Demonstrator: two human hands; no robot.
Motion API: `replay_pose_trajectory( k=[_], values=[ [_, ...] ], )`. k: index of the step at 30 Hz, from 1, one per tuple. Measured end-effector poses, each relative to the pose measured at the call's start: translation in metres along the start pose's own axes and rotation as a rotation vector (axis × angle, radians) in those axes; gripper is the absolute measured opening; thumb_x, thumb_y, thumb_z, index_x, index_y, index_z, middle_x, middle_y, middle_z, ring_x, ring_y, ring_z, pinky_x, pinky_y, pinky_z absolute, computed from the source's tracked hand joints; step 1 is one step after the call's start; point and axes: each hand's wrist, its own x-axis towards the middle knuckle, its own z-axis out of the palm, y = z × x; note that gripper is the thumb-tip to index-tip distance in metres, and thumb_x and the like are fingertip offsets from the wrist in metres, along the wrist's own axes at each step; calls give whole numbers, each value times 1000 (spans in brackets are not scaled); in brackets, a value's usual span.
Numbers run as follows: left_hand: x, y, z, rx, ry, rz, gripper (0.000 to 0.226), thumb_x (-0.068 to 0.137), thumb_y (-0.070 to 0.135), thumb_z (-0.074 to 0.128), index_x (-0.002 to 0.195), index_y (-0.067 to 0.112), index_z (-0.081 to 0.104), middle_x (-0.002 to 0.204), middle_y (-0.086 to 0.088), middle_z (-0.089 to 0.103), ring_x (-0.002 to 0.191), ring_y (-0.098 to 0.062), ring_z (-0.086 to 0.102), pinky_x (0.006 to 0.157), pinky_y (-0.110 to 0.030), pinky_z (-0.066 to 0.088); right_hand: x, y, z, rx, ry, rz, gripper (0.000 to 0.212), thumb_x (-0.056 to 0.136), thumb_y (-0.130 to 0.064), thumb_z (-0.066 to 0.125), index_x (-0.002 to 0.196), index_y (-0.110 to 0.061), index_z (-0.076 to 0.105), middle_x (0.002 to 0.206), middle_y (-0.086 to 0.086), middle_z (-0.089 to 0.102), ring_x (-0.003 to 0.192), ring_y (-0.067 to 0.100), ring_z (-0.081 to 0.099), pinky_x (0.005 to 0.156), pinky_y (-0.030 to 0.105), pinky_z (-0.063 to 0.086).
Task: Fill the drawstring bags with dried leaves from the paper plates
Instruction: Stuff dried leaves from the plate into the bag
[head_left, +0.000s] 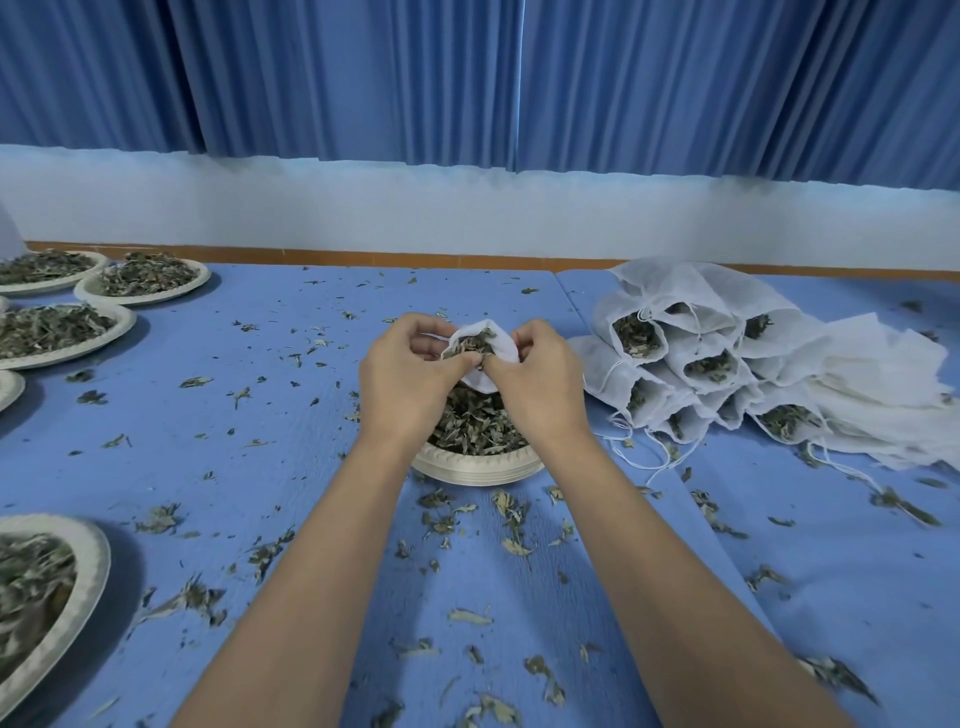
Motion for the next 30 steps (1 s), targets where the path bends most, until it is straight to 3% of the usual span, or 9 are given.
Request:
replay_pose_trajectory(
  k=[8,11,14,16,19,21,25,27,30],
  values=[
    [6,-3,3,121,150,-38,31,76,2,67,73,25,47,67,8,50,58,-7,47,46,-8,36,-3,-11,-3,-23,-130,-116,19,83,-12,67,79,-16,48,66,-9,47,59,8,43,50,17,33],
    [4,-1,6,275,159,70,29,74,-6,57,77,21,46,67,7,48,60,-11,46,49,-17,36,-7,-13,1,-6,-110,-102,20,84,-7,60,75,-17,45,65,-7,46,61,13,43,54,27,35],
    [4,-2,9,409,128,158,26,77,-4,59,88,17,47,88,0,49,83,-24,50,65,-40,45,-8,-11,1,88,-28,-17,20,84,-5,56,75,-17,44,68,-4,50,67,20,53,66,38,48],
    [3,-3,11,464,121,190,23,80,-1,57,94,15,49,98,-2,46,91,-26,50,68,-43,46,-7,-10,1,105,-25,21,12,86,-7,56,83,-16,48,76,2,57,79,26,61,74,44,51],
    [0,-5,10,573,147,188,23,84,11,62,104,16,52,106,-3,49,94,-23,49,61,-35,37,-5,-8,-1,8,-38,-26,5,89,-15,57,94,-16,56,87,4,65,83,21,61,69,33,46],
    [-1,-6,8,590,158,153,27,86,25,64,109,17,52,109,-4,51,90,-21,50,62,-31,35,-3,-9,-3,-5,-41,-41,7,89,-17,54,87,-14,60,79,3,64,77,21,60,65,32,43],
    [0,0,7,282,71,54,30,84,30,68,107,20,52,107,1,55,81,-5,50,60,-8,37,-2,-10,-3,-58,-39,-23,26,91,-15,51,65,-16,49,60,-2,50,59,17,46,53,32,29],
    [-1,6,8,164,32,14,27,85,24,66,108,24,52,101,13,54,89,-4,53,61,-5,37,-3,-13,-4,-57,-42,-20,22,91,-17,52,71,-8,56,66,5,59,64,21,51,55,32,33],
    [-1,8,9,66,64,-3,18,89,19,60,106,23,55,89,23,50,80,8,52,58,2,36,-3,-17,-6,14,-58,18,20,90,-21,54,87,-3,64,81,11,68,77,27,63,68,38,49]
  ],
)
